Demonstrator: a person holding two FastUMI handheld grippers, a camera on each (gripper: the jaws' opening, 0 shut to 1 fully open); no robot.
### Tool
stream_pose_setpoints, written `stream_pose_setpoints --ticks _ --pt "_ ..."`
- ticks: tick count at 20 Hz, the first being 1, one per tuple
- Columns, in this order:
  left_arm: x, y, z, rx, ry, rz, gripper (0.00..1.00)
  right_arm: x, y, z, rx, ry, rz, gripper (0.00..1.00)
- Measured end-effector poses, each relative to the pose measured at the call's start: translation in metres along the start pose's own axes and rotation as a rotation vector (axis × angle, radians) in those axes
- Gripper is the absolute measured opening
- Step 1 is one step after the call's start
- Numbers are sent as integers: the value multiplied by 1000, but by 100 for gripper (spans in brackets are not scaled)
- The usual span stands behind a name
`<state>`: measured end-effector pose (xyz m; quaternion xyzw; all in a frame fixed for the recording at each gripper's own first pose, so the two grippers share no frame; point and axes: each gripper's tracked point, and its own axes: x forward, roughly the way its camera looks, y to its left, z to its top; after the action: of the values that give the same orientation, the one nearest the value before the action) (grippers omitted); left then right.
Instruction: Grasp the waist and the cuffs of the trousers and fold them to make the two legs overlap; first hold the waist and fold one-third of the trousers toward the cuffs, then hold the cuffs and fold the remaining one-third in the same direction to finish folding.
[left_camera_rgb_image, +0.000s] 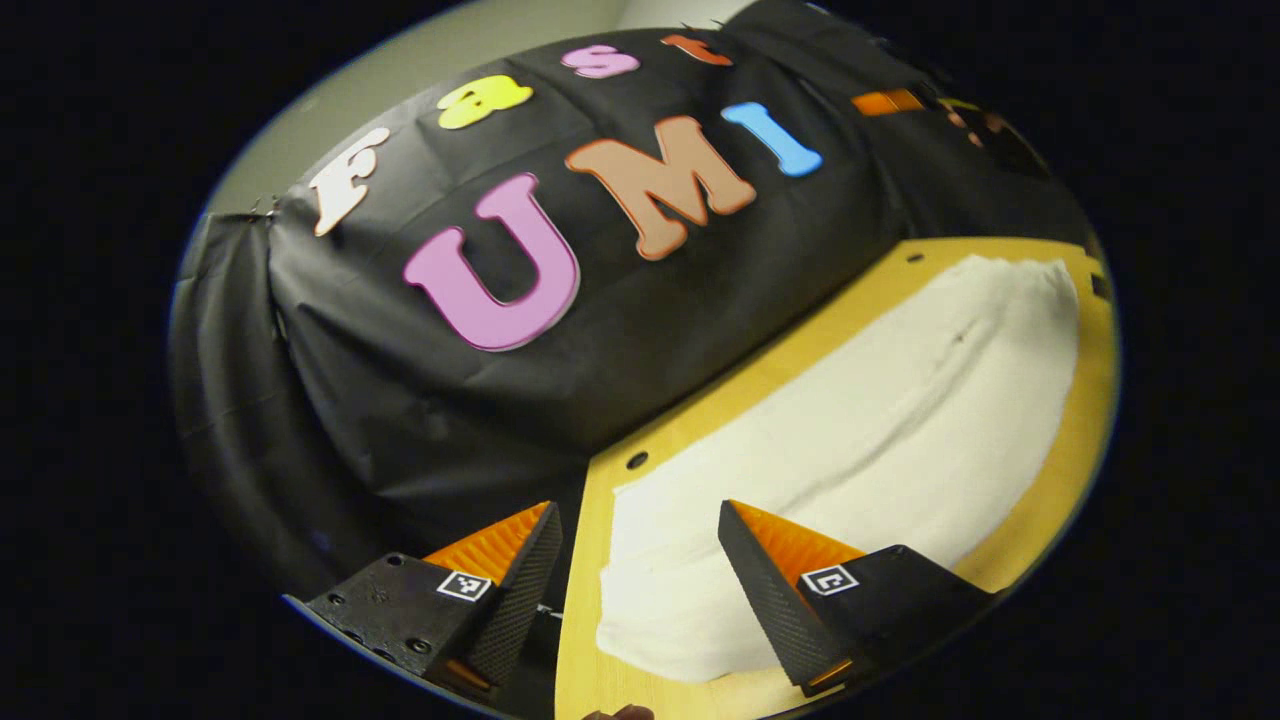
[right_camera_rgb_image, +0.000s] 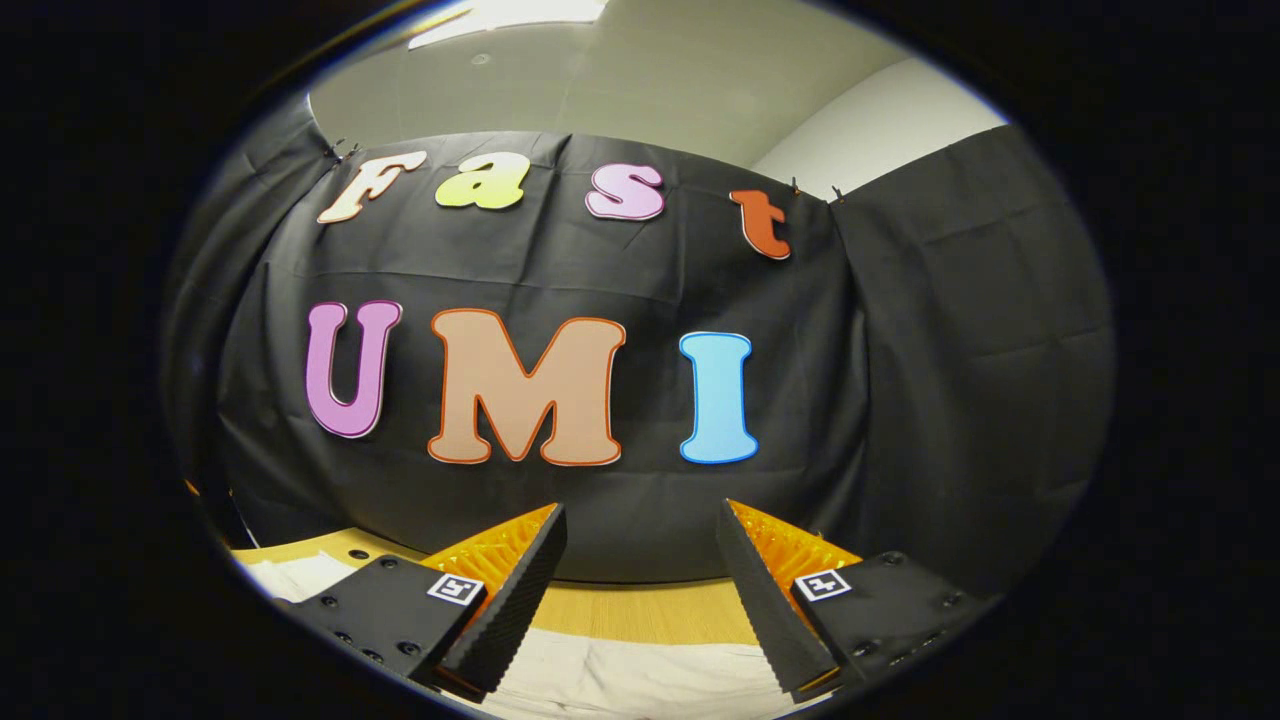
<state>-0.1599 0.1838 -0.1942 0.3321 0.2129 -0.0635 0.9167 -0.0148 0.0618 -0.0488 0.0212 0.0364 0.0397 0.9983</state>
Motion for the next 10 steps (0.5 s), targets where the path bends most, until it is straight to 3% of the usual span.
stream_pose_setpoints --ticks 4,10 --pt "-7 -48 -62 181 107 -165 96 -1 -11 -10 8 28 -18 97" --pt "-7 -82 -120 385 266 -419 96 -2 -26 -21 -15 49 -42 97"
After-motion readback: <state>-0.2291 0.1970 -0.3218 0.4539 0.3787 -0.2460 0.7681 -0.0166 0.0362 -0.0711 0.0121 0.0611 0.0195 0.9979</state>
